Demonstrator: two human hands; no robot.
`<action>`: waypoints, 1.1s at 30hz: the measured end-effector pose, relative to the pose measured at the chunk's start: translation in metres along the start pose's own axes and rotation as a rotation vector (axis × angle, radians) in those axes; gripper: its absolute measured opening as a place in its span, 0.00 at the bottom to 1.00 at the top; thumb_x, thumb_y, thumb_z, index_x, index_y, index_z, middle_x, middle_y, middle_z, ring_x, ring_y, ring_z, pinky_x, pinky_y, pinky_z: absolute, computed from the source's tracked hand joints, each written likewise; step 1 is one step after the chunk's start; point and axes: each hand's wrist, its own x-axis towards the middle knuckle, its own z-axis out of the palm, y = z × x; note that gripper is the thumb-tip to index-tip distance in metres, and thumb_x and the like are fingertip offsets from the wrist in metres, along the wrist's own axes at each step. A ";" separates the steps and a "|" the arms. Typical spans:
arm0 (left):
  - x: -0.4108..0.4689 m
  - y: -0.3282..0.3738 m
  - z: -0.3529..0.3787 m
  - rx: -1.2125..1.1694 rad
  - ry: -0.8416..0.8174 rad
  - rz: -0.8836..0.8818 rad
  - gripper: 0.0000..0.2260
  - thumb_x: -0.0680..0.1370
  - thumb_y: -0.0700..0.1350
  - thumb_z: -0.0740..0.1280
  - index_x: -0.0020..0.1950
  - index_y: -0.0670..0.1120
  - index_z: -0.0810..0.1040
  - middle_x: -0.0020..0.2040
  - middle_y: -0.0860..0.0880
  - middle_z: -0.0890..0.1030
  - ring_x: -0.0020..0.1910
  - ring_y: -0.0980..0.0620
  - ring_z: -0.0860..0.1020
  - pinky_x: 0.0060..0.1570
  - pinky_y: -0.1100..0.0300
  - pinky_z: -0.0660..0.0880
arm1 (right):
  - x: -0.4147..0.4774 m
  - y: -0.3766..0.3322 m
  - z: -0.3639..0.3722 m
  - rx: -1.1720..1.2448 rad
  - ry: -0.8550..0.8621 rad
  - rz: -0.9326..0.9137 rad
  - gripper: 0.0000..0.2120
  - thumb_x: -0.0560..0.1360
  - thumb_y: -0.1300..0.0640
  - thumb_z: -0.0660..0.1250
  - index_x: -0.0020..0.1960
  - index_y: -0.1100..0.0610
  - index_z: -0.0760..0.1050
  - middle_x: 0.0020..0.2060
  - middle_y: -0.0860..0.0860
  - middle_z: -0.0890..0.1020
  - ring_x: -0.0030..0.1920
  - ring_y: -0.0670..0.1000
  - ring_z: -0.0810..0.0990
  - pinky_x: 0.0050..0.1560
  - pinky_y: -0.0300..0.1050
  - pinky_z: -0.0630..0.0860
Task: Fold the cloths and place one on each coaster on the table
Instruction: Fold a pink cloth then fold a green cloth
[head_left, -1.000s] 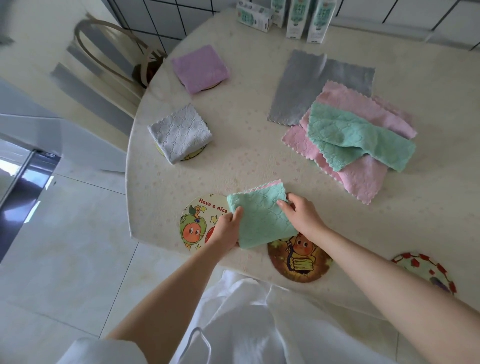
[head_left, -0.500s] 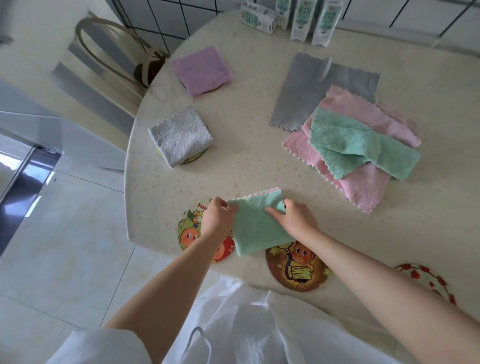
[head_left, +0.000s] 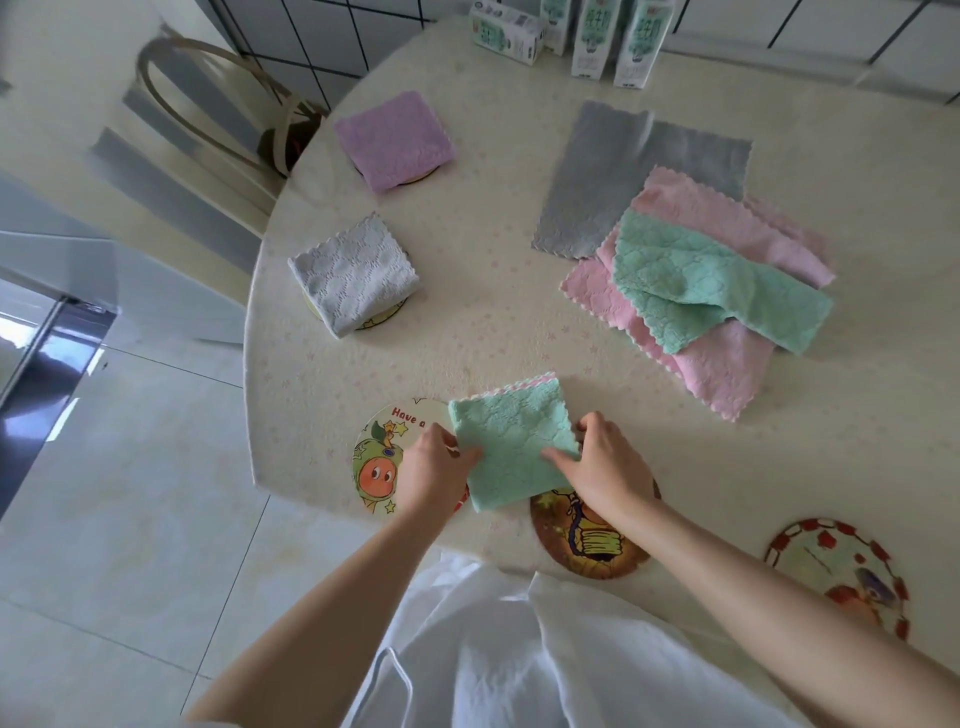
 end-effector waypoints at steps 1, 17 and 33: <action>-0.001 0.000 0.002 0.023 0.012 -0.004 0.14 0.73 0.54 0.71 0.47 0.46 0.73 0.39 0.51 0.77 0.35 0.52 0.77 0.32 0.57 0.76 | -0.003 0.000 0.002 0.007 -0.007 0.005 0.26 0.71 0.37 0.67 0.56 0.54 0.66 0.49 0.49 0.74 0.45 0.53 0.77 0.40 0.46 0.74; -0.004 0.027 0.002 -0.697 -0.250 -0.296 0.10 0.72 0.43 0.73 0.49 0.41 0.79 0.46 0.43 0.82 0.47 0.44 0.82 0.49 0.48 0.80 | -0.013 0.002 -0.001 0.698 -0.066 0.441 0.23 0.68 0.52 0.73 0.59 0.57 0.71 0.46 0.51 0.78 0.38 0.52 0.74 0.35 0.41 0.68; -0.014 -0.059 -0.062 -1.313 -0.279 -0.212 0.16 0.75 0.36 0.68 0.63 0.42 0.74 0.57 0.41 0.80 0.55 0.41 0.79 0.50 0.45 0.79 | -0.025 -0.077 0.020 1.216 -0.431 0.283 0.02 0.75 0.63 0.67 0.48 0.58 0.77 0.43 0.55 0.82 0.39 0.52 0.81 0.37 0.44 0.74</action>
